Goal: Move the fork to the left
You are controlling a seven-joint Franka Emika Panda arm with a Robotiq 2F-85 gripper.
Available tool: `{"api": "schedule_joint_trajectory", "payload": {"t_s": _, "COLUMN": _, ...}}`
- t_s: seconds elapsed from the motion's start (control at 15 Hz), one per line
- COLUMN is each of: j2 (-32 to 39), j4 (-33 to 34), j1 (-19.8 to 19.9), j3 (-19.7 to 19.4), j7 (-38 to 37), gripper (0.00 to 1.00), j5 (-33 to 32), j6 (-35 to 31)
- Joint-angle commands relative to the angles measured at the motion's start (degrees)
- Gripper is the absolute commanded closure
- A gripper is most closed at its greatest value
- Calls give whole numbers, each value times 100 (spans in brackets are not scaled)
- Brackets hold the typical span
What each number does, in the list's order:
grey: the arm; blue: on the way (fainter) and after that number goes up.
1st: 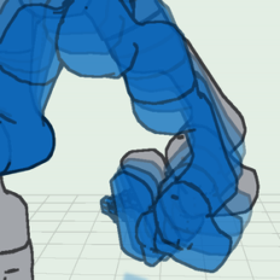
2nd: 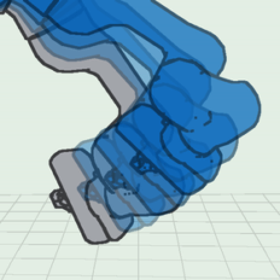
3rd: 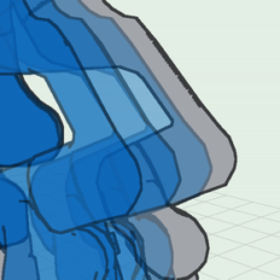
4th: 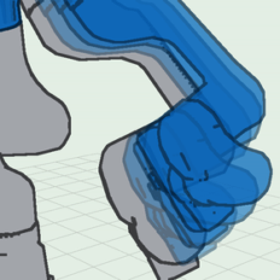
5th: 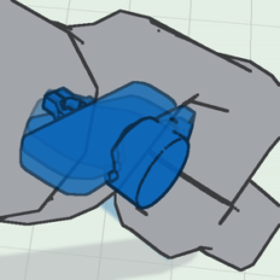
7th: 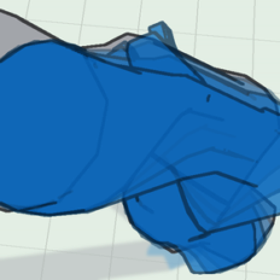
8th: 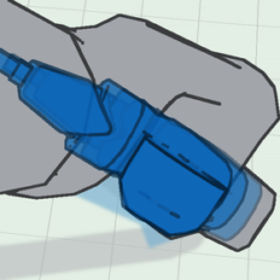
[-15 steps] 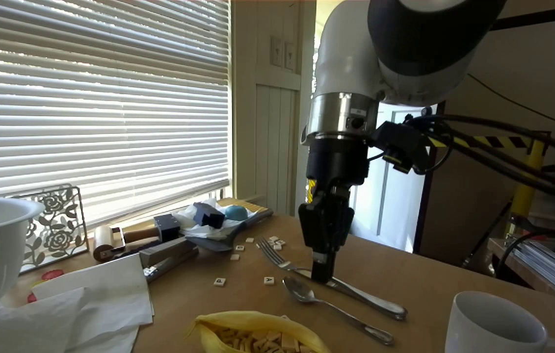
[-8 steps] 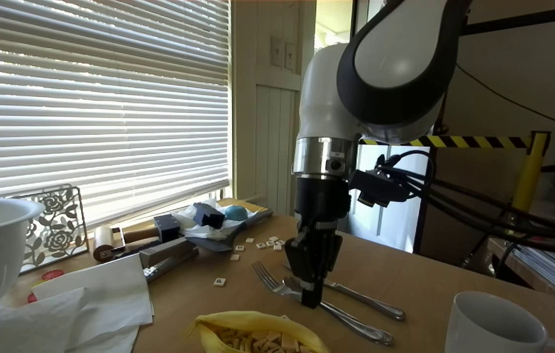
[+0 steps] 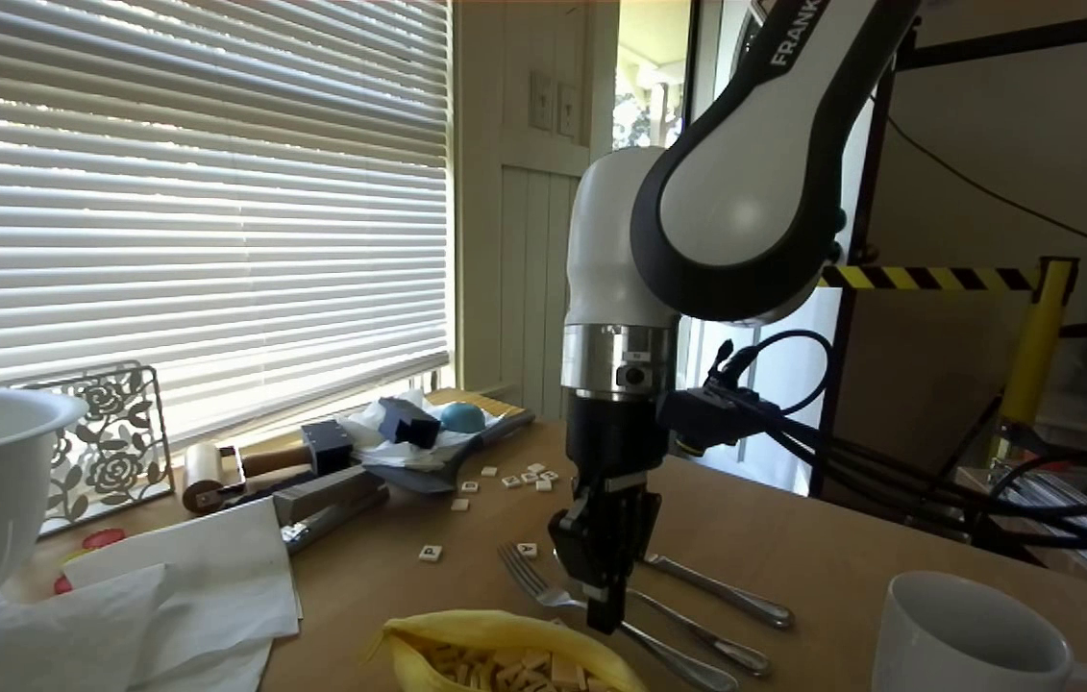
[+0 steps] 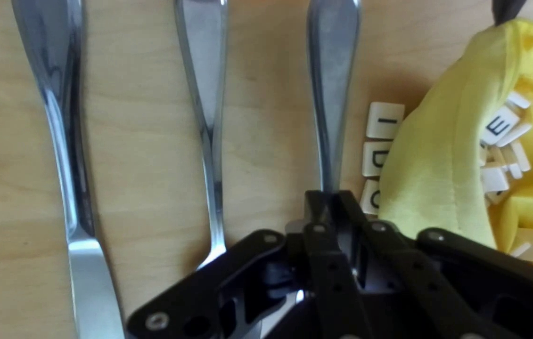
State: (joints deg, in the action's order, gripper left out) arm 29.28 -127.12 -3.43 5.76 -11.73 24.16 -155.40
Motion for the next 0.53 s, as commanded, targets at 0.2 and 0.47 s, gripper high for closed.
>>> {"api": "schedule_joint_trajectory", "payload": {"t_s": 0.2, "j2": 188, "j4": 80, "j1": -149, "j3": -285, "j7": -335, "gripper": 97, "j5": -481, "j6": 98}}
{"api": "schedule_joint_trajectory", "payload": {"t_s": 0.47, "j2": 295, "j4": 184, "j1": -239, "j3": -247, "j7": -505, "gripper": 97, "j5": -487, "j6": 160}}
